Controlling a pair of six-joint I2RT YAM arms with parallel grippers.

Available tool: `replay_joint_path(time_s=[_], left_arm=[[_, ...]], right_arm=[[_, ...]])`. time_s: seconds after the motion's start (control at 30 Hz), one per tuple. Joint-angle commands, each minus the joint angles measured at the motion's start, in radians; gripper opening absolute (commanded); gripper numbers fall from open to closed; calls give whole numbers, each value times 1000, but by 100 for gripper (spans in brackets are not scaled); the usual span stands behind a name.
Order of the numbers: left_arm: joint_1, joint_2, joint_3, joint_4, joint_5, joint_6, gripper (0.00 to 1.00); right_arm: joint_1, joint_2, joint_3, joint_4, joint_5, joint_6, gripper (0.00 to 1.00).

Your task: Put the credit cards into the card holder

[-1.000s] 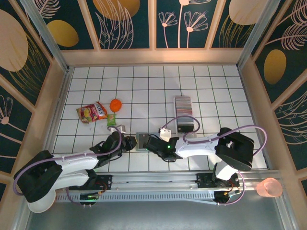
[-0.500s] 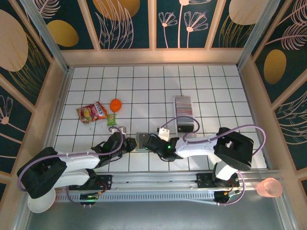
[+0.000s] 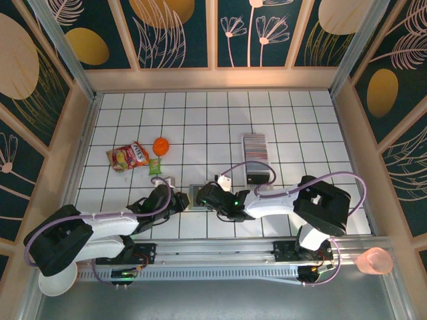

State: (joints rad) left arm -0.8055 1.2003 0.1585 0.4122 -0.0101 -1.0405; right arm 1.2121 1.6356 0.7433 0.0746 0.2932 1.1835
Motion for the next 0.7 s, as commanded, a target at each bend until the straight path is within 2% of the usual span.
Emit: replay_joint_path(time_s=[0.0, 0.2, 0.37, 0.67], left_arm=[[-6, -7, -16, 6, -13, 1, 12], [-5, -6, -26, 24, -10, -2, 9], [-5, -4, -31, 25, -5, -3, 9], [-5, -60, -50, -12, -41, -14, 8]], right_arm=[[-4, 28, 7, 39, -27, -16, 59], [-2, 20, -27, 176, -85, -2, 58], [1, -4, -37, 221, -83, -7, 57], [-13, 7, -67, 432, -192, -27, 56]])
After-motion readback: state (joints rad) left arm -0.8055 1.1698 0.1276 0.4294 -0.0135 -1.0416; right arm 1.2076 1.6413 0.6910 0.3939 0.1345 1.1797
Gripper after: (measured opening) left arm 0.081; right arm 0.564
